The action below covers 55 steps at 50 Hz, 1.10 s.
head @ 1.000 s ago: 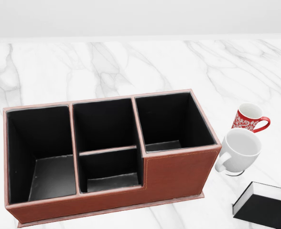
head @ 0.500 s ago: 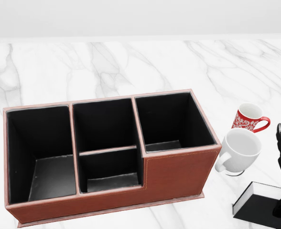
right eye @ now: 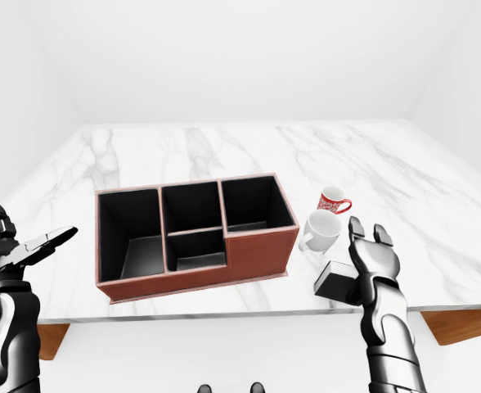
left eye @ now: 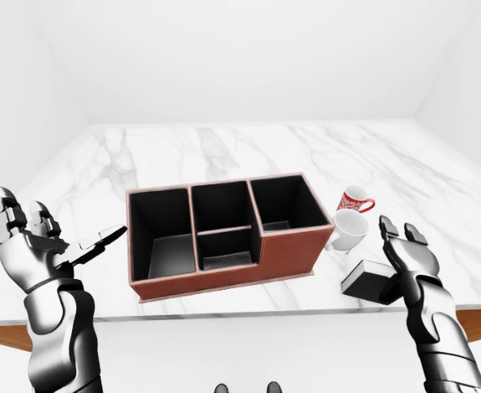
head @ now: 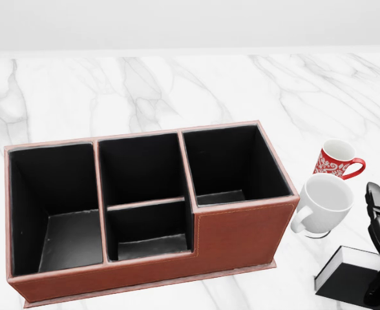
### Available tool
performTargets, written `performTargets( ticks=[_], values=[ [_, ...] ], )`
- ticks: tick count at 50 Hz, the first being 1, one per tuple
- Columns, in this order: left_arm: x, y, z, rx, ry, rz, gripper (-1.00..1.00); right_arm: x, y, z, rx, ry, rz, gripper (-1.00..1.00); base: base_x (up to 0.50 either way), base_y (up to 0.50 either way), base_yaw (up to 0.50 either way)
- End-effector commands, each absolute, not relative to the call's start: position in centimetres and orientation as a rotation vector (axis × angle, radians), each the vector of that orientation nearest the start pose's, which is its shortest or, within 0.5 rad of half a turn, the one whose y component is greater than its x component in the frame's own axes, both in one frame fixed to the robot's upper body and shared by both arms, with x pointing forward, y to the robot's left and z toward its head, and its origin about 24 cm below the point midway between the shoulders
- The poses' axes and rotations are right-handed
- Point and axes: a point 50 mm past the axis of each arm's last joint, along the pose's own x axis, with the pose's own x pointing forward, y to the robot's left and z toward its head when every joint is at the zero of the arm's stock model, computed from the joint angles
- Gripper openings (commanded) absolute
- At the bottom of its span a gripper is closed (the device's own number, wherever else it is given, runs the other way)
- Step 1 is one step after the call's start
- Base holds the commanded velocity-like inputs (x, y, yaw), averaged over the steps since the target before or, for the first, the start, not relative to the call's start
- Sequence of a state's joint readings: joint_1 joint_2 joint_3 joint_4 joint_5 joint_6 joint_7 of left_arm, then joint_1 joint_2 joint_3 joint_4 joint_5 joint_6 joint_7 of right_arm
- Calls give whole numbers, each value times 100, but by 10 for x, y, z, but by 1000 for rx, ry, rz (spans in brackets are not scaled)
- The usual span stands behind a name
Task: Pick up the book and place it in the right compartment of the caddy.
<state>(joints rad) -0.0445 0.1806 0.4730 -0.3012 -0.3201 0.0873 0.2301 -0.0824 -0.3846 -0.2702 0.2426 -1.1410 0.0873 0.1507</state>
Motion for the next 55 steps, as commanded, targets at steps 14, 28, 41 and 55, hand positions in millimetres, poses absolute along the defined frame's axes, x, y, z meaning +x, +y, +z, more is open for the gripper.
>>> performTargets(
  ticks=[14,28,41,55],
  values=[
    [224,287,133,-133,-342,592,100,247,-301,30,-1415,510,-91,100,0,0,0],
    [224,287,133,-133,-345,592,100,243,-301,33,-1380,518,-85,-100,0,0,0],
    [225,287,131,-134,-334,592,100,244,-302,31,-1373,522,-91,-100,0,0,0],
    [224,288,132,-133,-338,594,100,240,-302,42,-1354,509,-88,-100,0,0,0]
  ],
)
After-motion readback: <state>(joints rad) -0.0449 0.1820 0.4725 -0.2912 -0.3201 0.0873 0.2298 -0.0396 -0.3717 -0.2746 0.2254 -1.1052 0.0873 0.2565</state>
